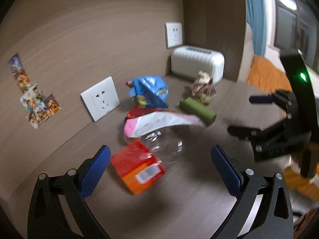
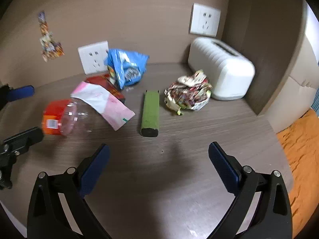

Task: Collect trash
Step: 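Grasp the green tube with the right tool while the left tool grasps the orange-labelled bottle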

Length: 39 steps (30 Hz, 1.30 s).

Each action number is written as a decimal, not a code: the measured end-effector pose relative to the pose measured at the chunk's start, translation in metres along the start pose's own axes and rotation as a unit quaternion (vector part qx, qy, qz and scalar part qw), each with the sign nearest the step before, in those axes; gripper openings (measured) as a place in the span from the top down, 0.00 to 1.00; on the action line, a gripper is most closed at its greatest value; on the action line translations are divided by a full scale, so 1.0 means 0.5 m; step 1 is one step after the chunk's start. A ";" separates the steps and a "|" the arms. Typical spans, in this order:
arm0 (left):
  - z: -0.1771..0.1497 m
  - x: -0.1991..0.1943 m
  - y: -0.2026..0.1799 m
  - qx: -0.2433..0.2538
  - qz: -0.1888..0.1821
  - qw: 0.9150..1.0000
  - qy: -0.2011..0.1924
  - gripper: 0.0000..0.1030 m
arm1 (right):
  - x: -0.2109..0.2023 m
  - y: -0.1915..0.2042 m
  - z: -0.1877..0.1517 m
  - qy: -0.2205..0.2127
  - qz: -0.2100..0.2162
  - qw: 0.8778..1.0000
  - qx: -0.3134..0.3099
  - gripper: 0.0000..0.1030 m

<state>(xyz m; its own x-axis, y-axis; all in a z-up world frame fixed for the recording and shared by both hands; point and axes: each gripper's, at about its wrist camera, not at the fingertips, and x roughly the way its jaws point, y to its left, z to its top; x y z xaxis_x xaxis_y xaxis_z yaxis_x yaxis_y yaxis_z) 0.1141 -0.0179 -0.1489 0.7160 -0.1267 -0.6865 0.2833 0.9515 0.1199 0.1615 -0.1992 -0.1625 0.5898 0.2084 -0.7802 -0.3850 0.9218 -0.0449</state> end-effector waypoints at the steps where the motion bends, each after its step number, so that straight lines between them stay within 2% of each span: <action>1: -0.003 0.010 0.007 0.011 0.000 1.000 0.002 0.05 | 0.011 0.000 0.000 0.007 0.000 1.000 -0.001 0.04; 6: -0.003 0.066 0.037 0.050 -0.029 0.998 0.024 0.05 | 0.070 0.008 0.015 0.033 -0.009 0.999 0.000 0.05; 8: -0.002 0.086 0.040 0.067 -0.047 0.996 0.032 0.05 | 0.083 0.009 0.019 0.040 -0.008 0.999 0.000 0.08; 11: -0.005 0.116 0.039 0.088 -0.077 0.992 0.051 0.06 | 0.112 0.011 0.026 0.056 -0.014 0.998 0.000 0.19; 15: -0.011 0.138 0.043 0.085 -0.114 0.988 0.066 0.16 | 0.125 0.009 0.038 0.055 -0.002 0.998 0.017 0.29; 16: -0.010 0.140 0.045 0.082 -0.119 0.987 0.065 0.17 | 0.127 0.009 0.042 0.055 0.004 0.998 0.022 0.38; 17: -0.009 0.141 0.046 0.079 -0.125 0.987 0.065 0.20 | 0.128 0.007 0.046 0.055 0.011 0.998 0.028 0.42; 18: -0.007 0.141 0.047 0.074 -0.137 0.986 0.064 0.22 | 0.129 0.005 0.048 0.055 0.009 0.998 0.030 0.49; 19: -0.006 0.141 0.047 0.072 -0.142 0.985 0.063 0.26 | 0.129 0.004 0.051 0.054 0.012 0.998 0.030 0.63; 20: -0.004 0.140 0.046 0.070 -0.144 0.985 0.063 0.26 | 0.127 0.002 0.053 0.055 0.020 0.998 0.033 0.71; 21: -0.004 0.139 0.042 0.069 -0.149 0.984 0.063 0.27 | 0.126 0.000 0.054 0.056 0.024 0.997 0.038 0.74; 24: -0.004 0.134 0.041 0.059 -0.149 0.985 0.061 0.28 | 0.119 -0.007 0.051 0.055 0.028 0.997 0.053 0.74; 26: 0.001 0.120 0.045 0.043 -0.153 0.986 0.049 0.43 | 0.105 -0.008 0.045 0.052 0.027 0.997 0.055 0.74; 28: 0.009 0.107 0.055 0.018 -0.162 0.985 0.052 0.47 | 0.076 -0.017 0.036 0.045 0.032 0.997 0.060 0.74; 32: 0.003 0.105 0.054 0.008 -0.156 0.986 0.053 0.47 | 0.039 -0.021 0.017 0.040 0.036 0.997 0.056 0.74; 39: 0.001 0.112 0.020 0.057 -0.099 0.992 0.058 0.45 | 0.006 -0.024 -0.009 0.038 0.043 0.997 0.055 0.74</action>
<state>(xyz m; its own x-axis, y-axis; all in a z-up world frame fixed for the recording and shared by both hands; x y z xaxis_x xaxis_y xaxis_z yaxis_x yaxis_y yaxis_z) 0.1573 -0.0158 -0.1860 0.5626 -0.2677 -0.7822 0.4852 0.8730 0.0502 0.1647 -0.2114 -0.1672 0.5010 0.2662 -0.8235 -0.3483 0.9331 0.0897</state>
